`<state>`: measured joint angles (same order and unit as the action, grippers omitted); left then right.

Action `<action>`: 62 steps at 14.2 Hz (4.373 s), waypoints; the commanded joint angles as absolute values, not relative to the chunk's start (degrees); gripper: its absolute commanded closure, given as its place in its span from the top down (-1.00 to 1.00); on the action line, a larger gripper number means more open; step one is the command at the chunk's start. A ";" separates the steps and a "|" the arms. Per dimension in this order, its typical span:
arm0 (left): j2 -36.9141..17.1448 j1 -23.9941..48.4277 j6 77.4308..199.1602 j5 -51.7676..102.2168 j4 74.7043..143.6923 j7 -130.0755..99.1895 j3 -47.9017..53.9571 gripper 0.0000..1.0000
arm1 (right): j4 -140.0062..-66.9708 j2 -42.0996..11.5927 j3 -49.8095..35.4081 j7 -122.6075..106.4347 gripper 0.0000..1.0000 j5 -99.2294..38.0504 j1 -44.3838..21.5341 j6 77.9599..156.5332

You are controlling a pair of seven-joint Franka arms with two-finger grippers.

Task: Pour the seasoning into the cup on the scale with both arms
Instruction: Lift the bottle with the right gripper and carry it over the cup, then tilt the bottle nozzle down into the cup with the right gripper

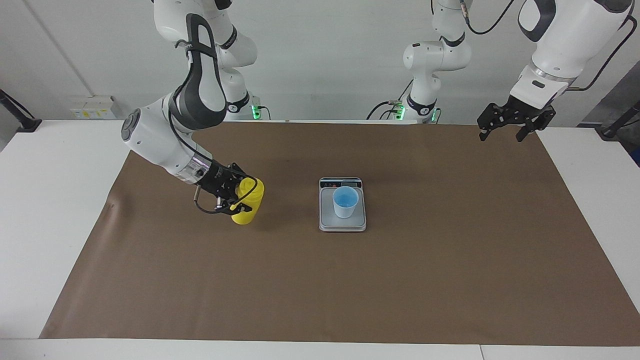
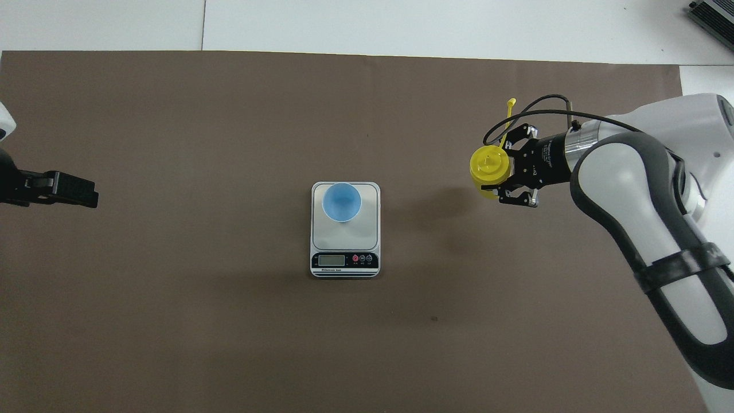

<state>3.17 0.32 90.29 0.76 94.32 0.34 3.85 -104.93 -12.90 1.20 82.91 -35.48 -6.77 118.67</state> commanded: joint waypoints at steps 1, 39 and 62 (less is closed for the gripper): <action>4.13 -0.18 90.53 1.14 95.01 -0.09 3.96 1.00 | -104.94 -11.86 1.32 89.72 -0.51 -31.39 -10.62 122.16; 4.13 -0.18 90.53 1.14 95.01 -0.09 3.96 1.00 | -103.87 -19.17 0.88 133.59 -1.00 64.74 -32.34 145.11; 4.13 -0.18 90.44 1.14 95.01 -0.09 3.96 1.00 | -103.27 -18.81 0.53 136.84 -1.00 74.29 -34.72 143.61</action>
